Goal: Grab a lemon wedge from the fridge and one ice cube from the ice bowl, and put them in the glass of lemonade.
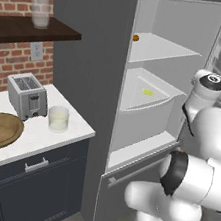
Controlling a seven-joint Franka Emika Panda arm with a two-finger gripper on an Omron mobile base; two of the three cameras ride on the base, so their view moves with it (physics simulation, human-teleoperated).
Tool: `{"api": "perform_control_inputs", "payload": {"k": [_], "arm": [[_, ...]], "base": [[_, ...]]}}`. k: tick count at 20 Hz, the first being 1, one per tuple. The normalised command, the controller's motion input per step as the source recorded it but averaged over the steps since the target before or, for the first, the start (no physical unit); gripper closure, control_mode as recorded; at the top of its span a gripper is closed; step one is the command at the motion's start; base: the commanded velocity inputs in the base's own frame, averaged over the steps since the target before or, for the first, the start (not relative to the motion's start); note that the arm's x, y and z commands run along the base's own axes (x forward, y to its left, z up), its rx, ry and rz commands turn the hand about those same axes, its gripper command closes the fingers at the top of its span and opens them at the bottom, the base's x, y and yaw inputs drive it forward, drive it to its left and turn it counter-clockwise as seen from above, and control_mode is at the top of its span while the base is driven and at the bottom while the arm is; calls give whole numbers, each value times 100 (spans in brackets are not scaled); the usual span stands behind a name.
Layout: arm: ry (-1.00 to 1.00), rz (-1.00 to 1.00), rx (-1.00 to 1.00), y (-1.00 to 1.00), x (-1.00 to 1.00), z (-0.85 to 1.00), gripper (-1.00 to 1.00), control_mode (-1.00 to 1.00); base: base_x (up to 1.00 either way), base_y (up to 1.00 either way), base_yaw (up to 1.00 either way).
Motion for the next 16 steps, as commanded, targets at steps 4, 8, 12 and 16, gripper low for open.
{"api": "perform_control_inputs", "payload": {"k": [4, 8, 12, 16], "arm": [[0, -27, 0, -97, -47, 0, -100, -100], [-1, -16, 0, -40, -37, 17, -100, -100], [-6, -6, 0, 2, -26, 52, -100, -100], [-10, 0, 0, 23, -30, 78, -100, -100]], "base": [[0, 0, 0], [0, 0, 0], [0, 0, 0], [0, 0, 0]]}}
